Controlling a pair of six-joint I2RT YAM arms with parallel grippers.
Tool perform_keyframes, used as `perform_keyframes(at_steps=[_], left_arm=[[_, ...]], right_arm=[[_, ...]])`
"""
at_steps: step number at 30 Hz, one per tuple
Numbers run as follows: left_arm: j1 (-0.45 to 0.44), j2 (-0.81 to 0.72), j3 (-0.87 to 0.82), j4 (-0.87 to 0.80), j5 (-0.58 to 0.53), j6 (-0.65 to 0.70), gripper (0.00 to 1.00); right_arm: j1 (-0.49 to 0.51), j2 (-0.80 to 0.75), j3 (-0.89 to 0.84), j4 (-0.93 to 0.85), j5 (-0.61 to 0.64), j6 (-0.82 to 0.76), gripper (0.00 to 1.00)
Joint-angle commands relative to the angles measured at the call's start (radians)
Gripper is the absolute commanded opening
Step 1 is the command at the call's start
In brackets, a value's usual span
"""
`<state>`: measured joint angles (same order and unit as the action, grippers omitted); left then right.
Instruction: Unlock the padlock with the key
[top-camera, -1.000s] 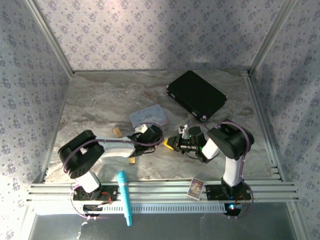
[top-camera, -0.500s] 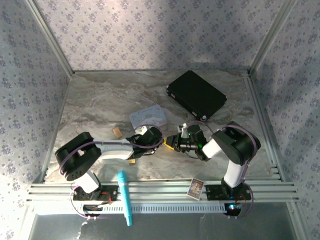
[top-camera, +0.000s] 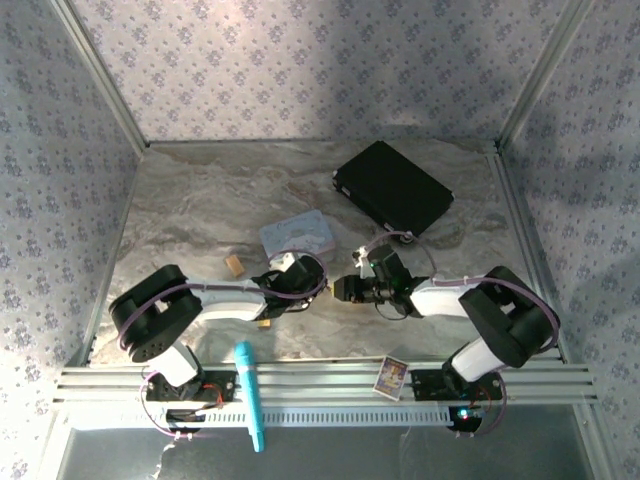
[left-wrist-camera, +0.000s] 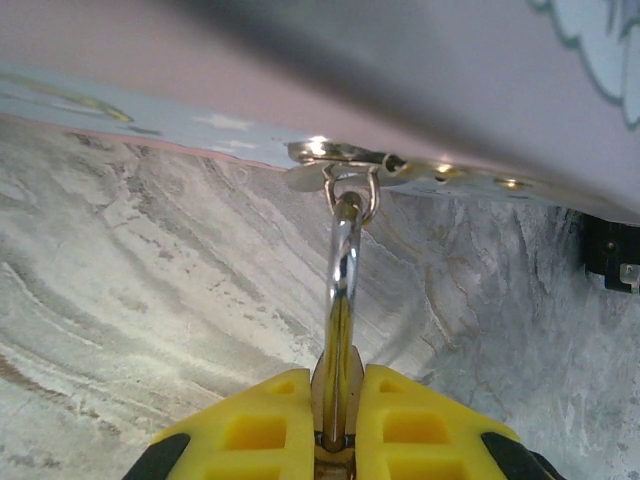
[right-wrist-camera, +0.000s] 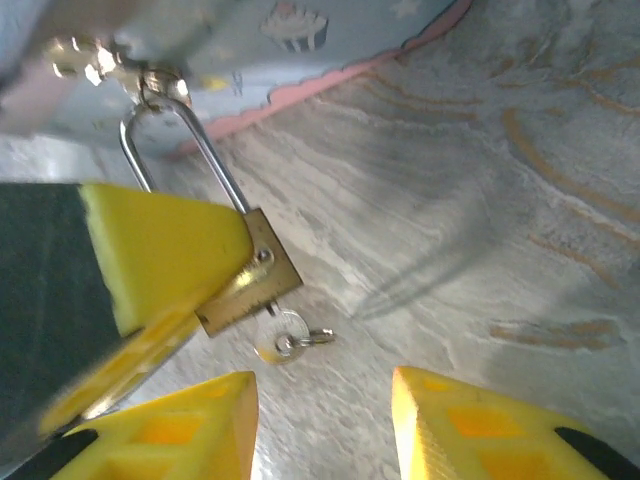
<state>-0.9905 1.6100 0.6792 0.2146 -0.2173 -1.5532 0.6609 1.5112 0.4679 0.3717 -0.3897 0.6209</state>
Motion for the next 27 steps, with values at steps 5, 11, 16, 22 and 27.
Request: perform_keyframes(at_steps=[5, 11, 16, 22, 27], left_arm=[[-0.01, -0.024, -0.051, -0.037, 0.047, -0.044, 0.0], [-0.011, -0.066, -0.067, -0.022, 0.049, -0.031, 0.0], [-0.01, -0.102, -0.083, -0.01, 0.059, -0.025, 0.0], [0.006, -0.095, -0.114, 0.04, 0.101, -0.046, 0.0], [0.007, -0.086, -0.124, 0.071, 0.11, -0.059, 0.0]], right_arm=[[0.047, 0.001, 0.049, -0.149, 0.059, -0.253, 0.4], [0.124, 0.003, 0.073, -0.129, 0.193, -0.31, 0.47], [0.137, 0.015, 0.087, -0.081, 0.174, -0.368, 0.42], [0.156, -0.007, 0.044, 0.008, 0.127, -0.394, 0.47], [0.168, 0.002, 0.047, -0.012, 0.164, -0.414, 0.5]])
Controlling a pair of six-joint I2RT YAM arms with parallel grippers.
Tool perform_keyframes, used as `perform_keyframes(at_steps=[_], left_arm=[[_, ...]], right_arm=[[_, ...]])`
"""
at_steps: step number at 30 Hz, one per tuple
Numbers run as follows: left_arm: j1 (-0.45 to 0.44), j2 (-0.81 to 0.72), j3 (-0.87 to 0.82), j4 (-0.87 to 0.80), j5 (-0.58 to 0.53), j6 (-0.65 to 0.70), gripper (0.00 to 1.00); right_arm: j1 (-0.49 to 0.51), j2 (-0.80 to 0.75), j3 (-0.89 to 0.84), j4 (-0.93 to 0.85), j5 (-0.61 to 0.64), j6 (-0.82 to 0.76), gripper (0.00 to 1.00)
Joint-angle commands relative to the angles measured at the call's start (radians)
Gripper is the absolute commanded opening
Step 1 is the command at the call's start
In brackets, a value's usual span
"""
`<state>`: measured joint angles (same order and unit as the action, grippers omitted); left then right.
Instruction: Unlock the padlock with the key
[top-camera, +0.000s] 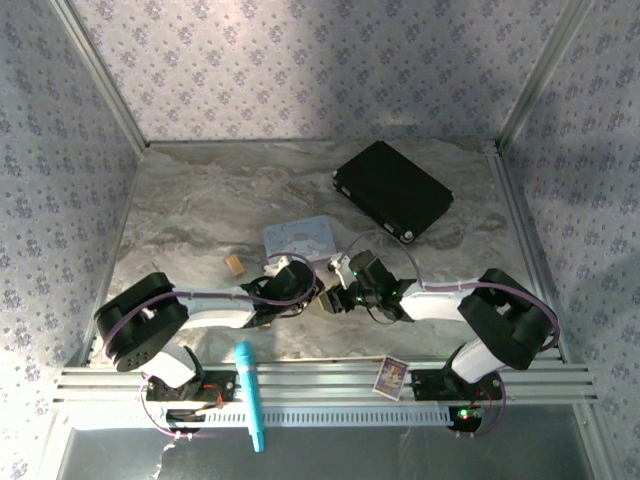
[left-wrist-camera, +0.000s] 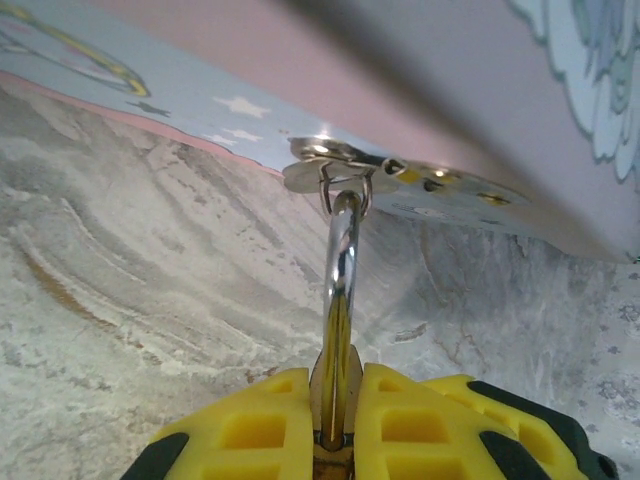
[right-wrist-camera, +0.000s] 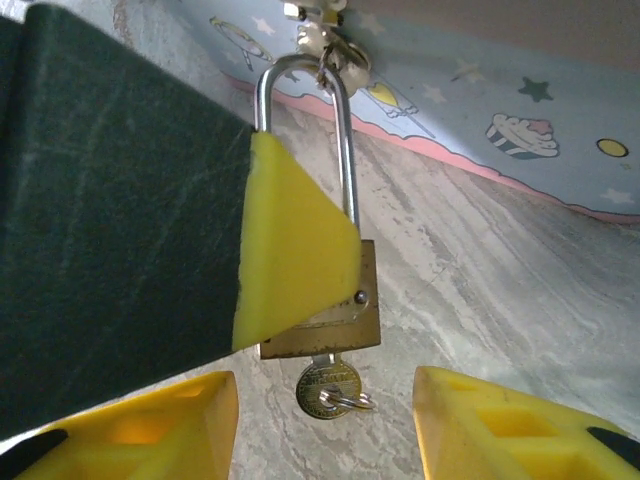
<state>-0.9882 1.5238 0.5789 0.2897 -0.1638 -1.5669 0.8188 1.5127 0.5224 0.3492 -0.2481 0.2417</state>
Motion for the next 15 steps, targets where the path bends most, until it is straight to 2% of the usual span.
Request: perform_keyframes(at_steps=[1, 6, 11, 15], left_arm=[[0.005, -0.001, -0.022, -0.005, 0.06, -0.042, 0.0], [0.006, -0.003, -0.02, -0.006, 0.071, -0.042, 0.0], [0.006, -0.005, -0.026, -0.007, 0.077, -0.05, 0.0], [0.006, -0.017, -0.03, -0.015, 0.073, -0.048, 0.0]], right_arm=[[0.017, 0.004, -0.007, 0.009, 0.034, -0.047, 0.47], [0.025, 0.011, -0.002, 0.041, 0.045, -0.07, 0.24], [0.028, 0.021, 0.005, 0.039, 0.068, -0.076, 0.2], [0.001, 0.031, 0.004, 0.054, 0.024, -0.063, 0.09]])
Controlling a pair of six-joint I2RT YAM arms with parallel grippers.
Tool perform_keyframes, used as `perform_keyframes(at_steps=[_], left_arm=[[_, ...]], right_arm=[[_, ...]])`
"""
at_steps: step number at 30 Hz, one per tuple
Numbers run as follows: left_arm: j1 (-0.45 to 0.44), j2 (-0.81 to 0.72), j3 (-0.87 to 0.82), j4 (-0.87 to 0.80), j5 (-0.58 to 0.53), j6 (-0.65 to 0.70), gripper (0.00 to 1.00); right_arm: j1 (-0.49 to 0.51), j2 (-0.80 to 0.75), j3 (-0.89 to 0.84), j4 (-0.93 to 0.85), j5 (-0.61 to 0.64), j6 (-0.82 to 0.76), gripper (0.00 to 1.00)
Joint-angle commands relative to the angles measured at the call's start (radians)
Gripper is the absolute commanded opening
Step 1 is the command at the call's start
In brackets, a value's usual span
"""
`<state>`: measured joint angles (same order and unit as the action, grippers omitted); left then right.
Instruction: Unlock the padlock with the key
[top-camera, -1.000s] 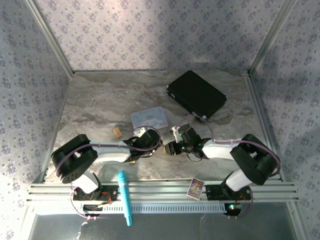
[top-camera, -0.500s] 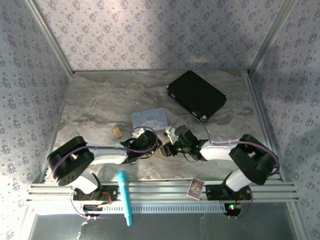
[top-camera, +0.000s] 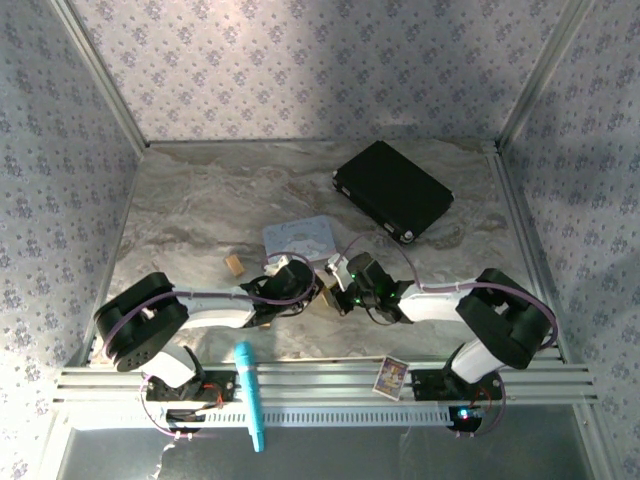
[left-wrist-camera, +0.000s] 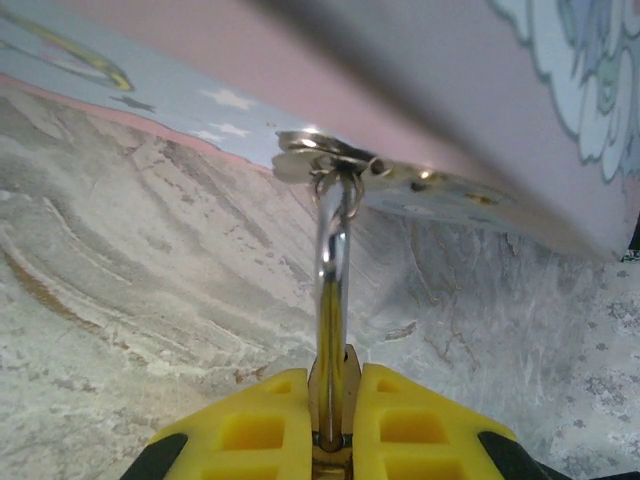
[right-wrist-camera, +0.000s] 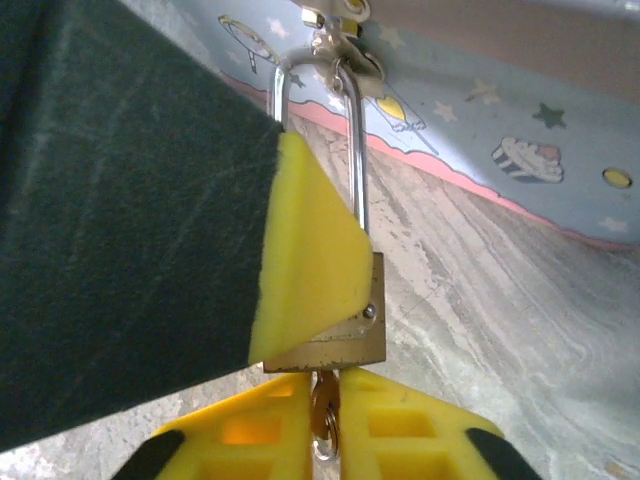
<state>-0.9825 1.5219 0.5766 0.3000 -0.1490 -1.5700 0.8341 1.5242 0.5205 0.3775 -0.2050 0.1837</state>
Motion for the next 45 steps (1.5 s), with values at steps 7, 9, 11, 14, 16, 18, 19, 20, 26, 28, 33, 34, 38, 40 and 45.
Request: perform_keyframes(at_steps=[7, 9, 11, 14, 16, 18, 19, 20, 26, 28, 33, 34, 38, 40, 45], left_arm=[[0.001, -0.02, -0.041, -0.041, 0.057, -0.039, 0.0], [-0.001, -0.018, -0.048, -0.039, 0.057, -0.039, 0.0], [0.0, -0.021, -0.058, -0.031, 0.054, -0.041, 0.0], [0.0, -0.02, -0.059, -0.034, 0.057, -0.037, 0.0], [-0.001, -0.014, -0.06, -0.028, 0.062, -0.036, 0.0], [-0.001, -0.01, -0.06, -0.024, 0.061, -0.035, 0.0], [-0.001, -0.009, -0.061, -0.027, 0.059, -0.035, 0.0], [-0.001, -0.006, -0.062, -0.031, 0.054, -0.035, 0.0], [-0.001, -0.009, -0.055, -0.081, 0.023, -0.018, 0.0], [-0.001, -0.013, -0.054, -0.102, 0.011, -0.01, 0.0], [-0.001, -0.026, -0.068, -0.122, -0.002, -0.008, 0.0], [-0.001, -0.027, -0.069, -0.125, -0.002, -0.008, 0.0], [-0.001, -0.026, -0.06, -0.162, -0.007, 0.012, 0.0], [0.002, -0.025, -0.049, -0.198, -0.01, 0.036, 0.0], [0.007, -0.024, -0.009, -0.335, -0.027, 0.121, 0.0]], right_arm=[[-0.078, 0.035, -0.027, 0.115, -0.199, 0.082, 0.02], [-0.116, 0.053, -0.041, 0.158, -0.271, 0.133, 0.02], [-0.153, 0.076, -0.051, 0.179, -0.326, 0.173, 0.03], [-0.16, 0.094, -0.042, 0.152, -0.336, 0.178, 0.04], [-0.162, 0.101, -0.048, 0.168, -0.338, 0.198, 0.04], [-0.17, 0.111, -0.061, 0.219, -0.356, 0.241, 0.02], [-0.179, 0.122, -0.068, 0.256, -0.374, 0.271, 0.02], [-0.186, 0.133, -0.074, 0.288, -0.395, 0.301, 0.02], [-0.154, 0.125, -0.057, 0.23, -0.368, 0.318, 0.12], [-0.155, 0.109, -0.069, 0.219, -0.336, 0.331, 0.21], [-0.202, 0.06, -0.126, 0.214, -0.26, 0.389, 0.38], [-0.204, 0.047, -0.131, 0.207, -0.25, 0.386, 0.39], [-0.204, -0.009, -0.132, 0.157, -0.228, 0.378, 0.41], [-0.204, -0.041, -0.131, 0.13, -0.208, 0.376, 0.44], [-0.198, -0.161, -0.094, -0.049, -0.07, 0.344, 0.52]])
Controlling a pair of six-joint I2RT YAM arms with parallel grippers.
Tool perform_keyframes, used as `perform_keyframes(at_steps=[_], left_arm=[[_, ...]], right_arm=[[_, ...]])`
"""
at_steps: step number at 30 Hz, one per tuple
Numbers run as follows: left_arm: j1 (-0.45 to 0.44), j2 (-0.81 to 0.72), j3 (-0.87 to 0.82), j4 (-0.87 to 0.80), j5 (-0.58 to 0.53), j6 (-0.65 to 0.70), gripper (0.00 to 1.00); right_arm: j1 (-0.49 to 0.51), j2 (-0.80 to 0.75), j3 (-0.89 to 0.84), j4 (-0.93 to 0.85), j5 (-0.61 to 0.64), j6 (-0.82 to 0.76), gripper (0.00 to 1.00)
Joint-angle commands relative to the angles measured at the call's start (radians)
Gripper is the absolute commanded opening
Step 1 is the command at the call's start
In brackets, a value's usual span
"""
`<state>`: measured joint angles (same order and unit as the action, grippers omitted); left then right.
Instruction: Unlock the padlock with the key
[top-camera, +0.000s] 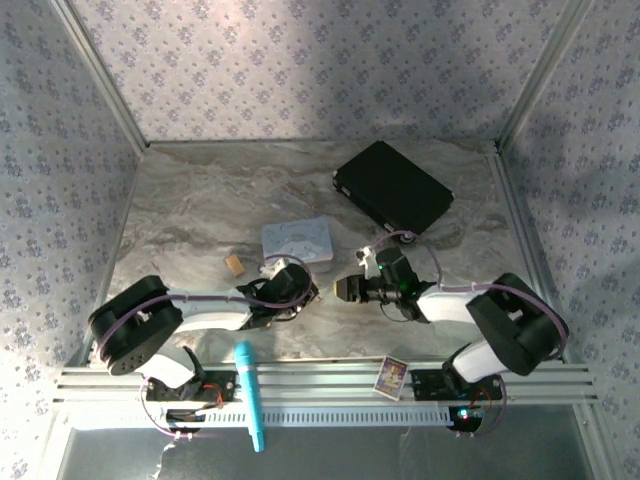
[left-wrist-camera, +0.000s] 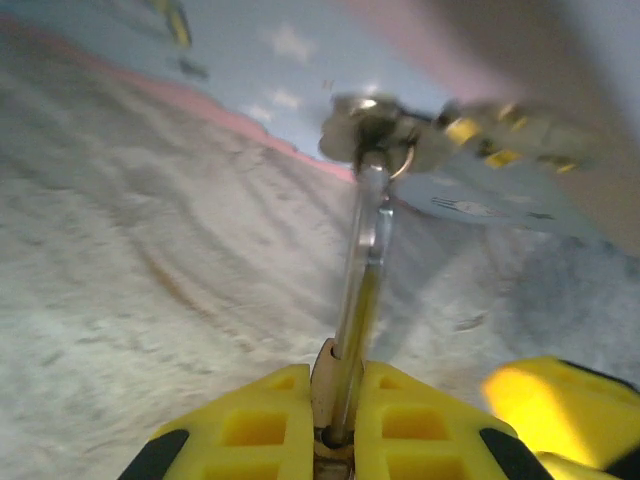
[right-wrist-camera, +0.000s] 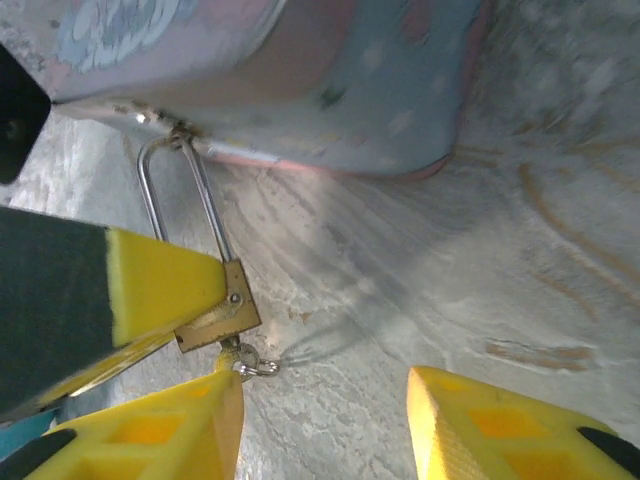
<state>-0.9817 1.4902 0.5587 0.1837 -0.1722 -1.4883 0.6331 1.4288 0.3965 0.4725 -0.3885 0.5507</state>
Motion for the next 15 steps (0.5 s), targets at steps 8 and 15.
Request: perform_keyframes(at_steps=[8, 15], left_arm=[[0.011, 0.039, 0.149, -0.534, -0.064, 0.238, 0.0], [0.012, 0.062, 0.159, -0.587, -0.094, 0.248, 0.04]], right_arm=[[-0.022, -0.165, 0.167, -0.413, 0.224, -0.071, 0.55], [-0.024, -0.147, 0.17, -0.395, 0.192, -0.055, 0.54]])
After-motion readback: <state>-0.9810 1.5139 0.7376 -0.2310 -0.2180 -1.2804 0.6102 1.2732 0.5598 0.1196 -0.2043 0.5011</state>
